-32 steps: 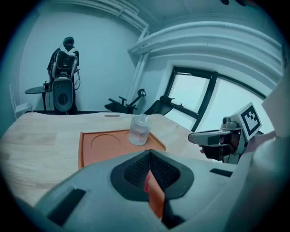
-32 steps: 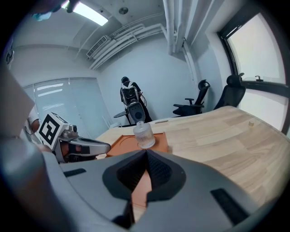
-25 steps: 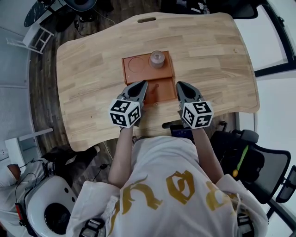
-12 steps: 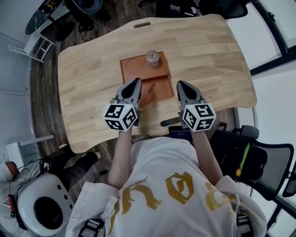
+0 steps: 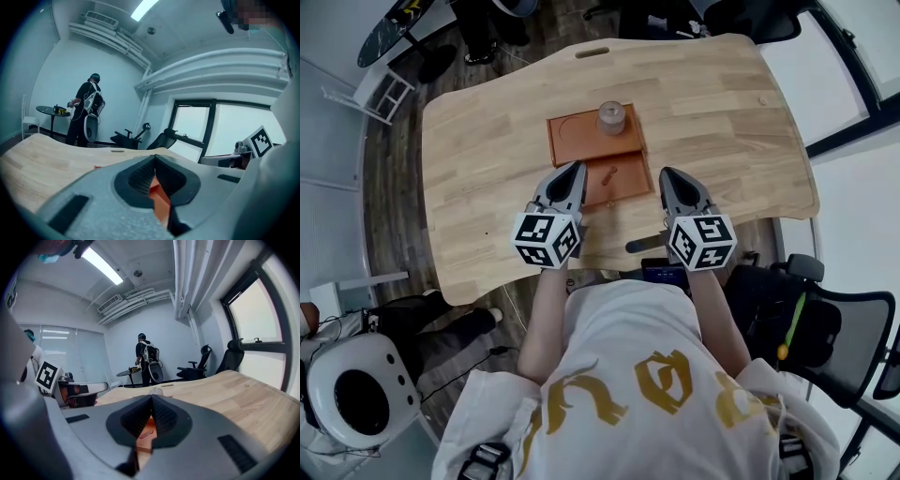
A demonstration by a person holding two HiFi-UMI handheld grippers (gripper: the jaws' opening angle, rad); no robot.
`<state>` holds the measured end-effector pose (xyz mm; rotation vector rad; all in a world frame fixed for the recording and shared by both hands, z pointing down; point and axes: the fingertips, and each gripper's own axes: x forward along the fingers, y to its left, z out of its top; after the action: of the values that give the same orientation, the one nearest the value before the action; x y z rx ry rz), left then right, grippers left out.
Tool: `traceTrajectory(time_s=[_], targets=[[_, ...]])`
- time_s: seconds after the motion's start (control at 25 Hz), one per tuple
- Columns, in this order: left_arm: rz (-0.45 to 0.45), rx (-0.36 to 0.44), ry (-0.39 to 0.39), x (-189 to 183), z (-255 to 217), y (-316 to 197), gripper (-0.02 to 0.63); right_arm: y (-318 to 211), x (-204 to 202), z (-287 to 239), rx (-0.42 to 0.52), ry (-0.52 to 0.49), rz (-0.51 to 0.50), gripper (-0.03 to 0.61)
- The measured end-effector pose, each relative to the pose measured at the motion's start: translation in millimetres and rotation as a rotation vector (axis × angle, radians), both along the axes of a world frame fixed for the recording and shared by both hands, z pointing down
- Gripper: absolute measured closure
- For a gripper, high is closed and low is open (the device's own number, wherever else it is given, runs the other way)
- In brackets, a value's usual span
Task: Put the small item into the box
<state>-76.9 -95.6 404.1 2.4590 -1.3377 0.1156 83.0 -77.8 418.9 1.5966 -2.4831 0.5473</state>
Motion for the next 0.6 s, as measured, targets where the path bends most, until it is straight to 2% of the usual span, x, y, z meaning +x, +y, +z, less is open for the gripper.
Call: traceTrajectory(time_s=[0.6], targets=[[0.006,-0.019,-0.021,-7,10,4,0.604,1,-7,2,0.018,0.023,-0.013,0.568]])
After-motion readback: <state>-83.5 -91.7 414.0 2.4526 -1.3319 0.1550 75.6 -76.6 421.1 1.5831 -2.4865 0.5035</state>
